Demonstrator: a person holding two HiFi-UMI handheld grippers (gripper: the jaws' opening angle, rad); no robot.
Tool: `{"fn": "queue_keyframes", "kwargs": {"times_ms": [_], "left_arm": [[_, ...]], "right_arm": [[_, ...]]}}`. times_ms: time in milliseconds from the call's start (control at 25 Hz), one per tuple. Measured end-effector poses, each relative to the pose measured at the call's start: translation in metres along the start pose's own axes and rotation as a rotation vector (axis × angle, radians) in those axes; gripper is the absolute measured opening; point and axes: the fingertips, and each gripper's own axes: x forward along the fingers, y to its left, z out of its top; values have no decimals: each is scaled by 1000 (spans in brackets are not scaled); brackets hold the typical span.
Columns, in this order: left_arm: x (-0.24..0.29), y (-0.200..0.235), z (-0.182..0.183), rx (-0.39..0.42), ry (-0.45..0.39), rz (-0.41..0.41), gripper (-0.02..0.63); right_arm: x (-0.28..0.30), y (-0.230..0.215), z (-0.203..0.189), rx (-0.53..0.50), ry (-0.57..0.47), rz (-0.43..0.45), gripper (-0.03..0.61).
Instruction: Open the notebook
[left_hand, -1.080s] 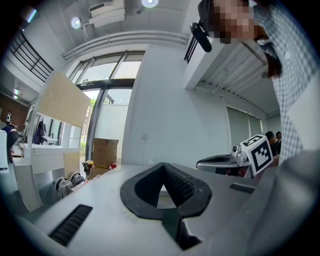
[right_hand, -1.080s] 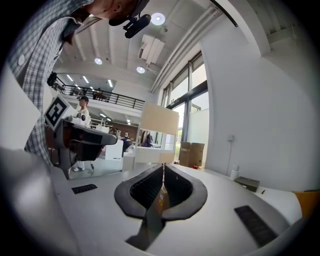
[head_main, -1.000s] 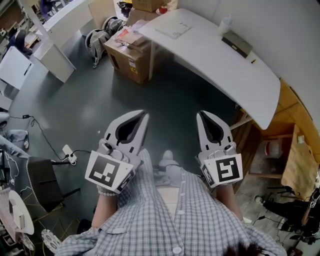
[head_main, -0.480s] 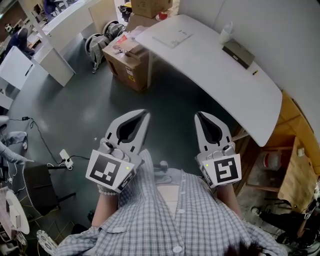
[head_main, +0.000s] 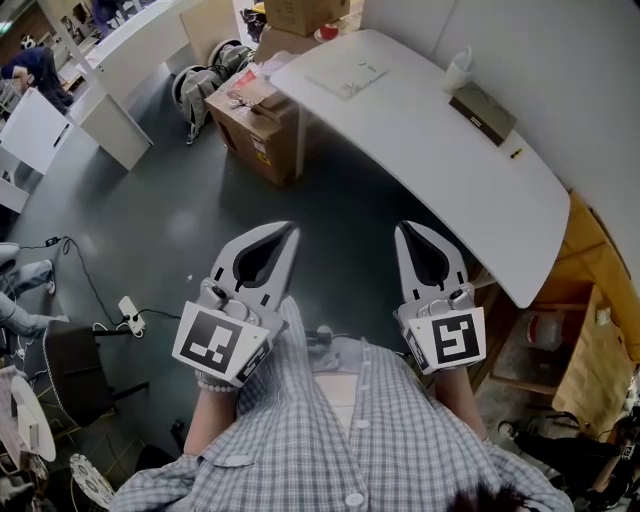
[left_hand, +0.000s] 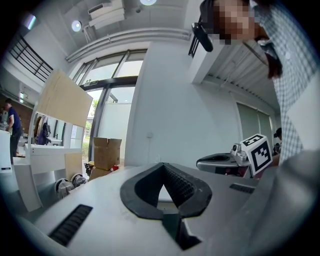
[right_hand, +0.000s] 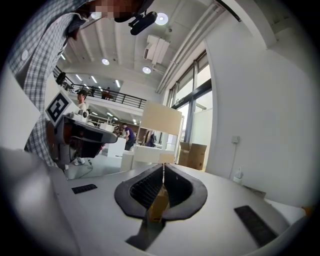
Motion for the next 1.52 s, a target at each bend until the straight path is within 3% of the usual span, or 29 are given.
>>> {"fn": "queue_keyframes", "kwargs": {"times_ms": [440,880,1520], "left_arm": [[13,14,-2,-6,8,3,6],[66,47,-5,-13,10,-90,6],[155,145,10,-12,39,-187,6]], "right_arm": [[9,-2,-13,7,36,5,23],[47,-27,-19,3,63,-75,23],[155,-73,-13,24,88,-185,23]]}}
